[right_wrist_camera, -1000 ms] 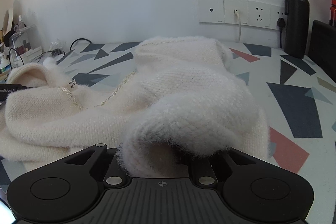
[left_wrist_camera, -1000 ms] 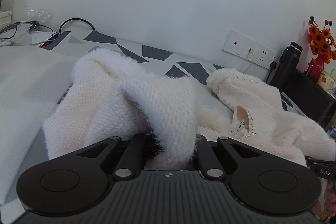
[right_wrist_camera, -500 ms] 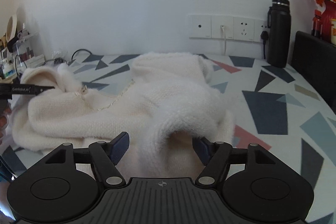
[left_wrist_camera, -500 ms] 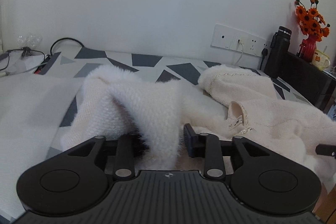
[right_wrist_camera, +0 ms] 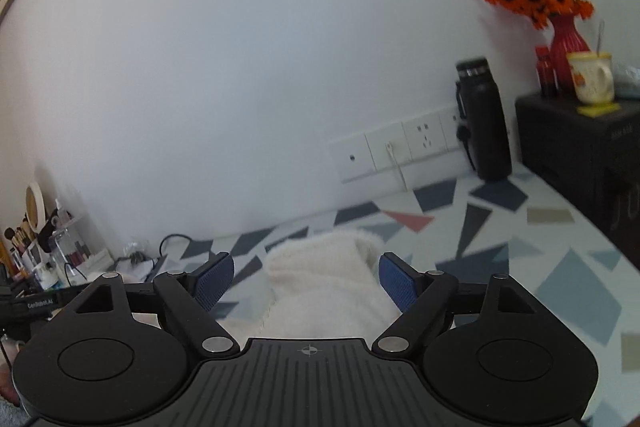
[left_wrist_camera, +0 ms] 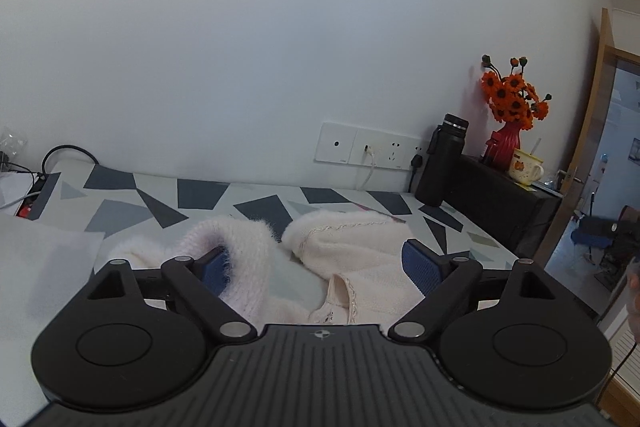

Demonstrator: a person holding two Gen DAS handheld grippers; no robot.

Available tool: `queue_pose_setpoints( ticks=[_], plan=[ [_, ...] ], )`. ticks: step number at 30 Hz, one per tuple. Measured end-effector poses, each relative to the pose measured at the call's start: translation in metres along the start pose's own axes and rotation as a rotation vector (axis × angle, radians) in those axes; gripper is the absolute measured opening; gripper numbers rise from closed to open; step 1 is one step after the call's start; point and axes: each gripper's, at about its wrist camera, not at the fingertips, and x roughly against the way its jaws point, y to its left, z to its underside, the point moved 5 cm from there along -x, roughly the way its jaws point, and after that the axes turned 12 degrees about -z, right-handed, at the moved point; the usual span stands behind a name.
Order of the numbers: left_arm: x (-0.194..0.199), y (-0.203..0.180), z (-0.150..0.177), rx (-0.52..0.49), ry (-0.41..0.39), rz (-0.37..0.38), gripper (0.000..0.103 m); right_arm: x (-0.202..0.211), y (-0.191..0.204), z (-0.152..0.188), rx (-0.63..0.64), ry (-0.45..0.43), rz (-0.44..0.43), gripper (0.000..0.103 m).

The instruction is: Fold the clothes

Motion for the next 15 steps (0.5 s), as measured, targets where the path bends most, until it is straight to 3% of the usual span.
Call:
queue_pose_setpoints(
  ticks=[4, 7, 9, 13, 15],
  plan=[
    [0.003, 0.011, -0.007, 0.05, 0.05, 0.026, 0.089, -0.023, 0.034, -0.044, 0.066, -0.084, -0.066, 0.083],
    [0.006, 0.037, 0.004, 0.14, 0.145, 0.014, 0.091, -0.048, 0.051, -0.063, 0.044, -0.103, -0.136, 0.086],
    [0.012, 0.057, 0.022, 0.193, 0.196, -0.005, 0.093, -0.069, 0.058, -0.071, 0.04, -0.102, -0.169, 0.096],
    [0.031, 0.088, 0.054, 0.199, 0.291, -0.079, 0.094, -0.13, 0.066, -0.059, 0.104, 0.004, -0.171, 0.098],
    [0.047, 0.098, 0.056, 0.156, 0.271, -0.129, 0.094, -0.165, 0.067, -0.052, 0.091, 0.074, -0.165, 0.097]
  ],
)
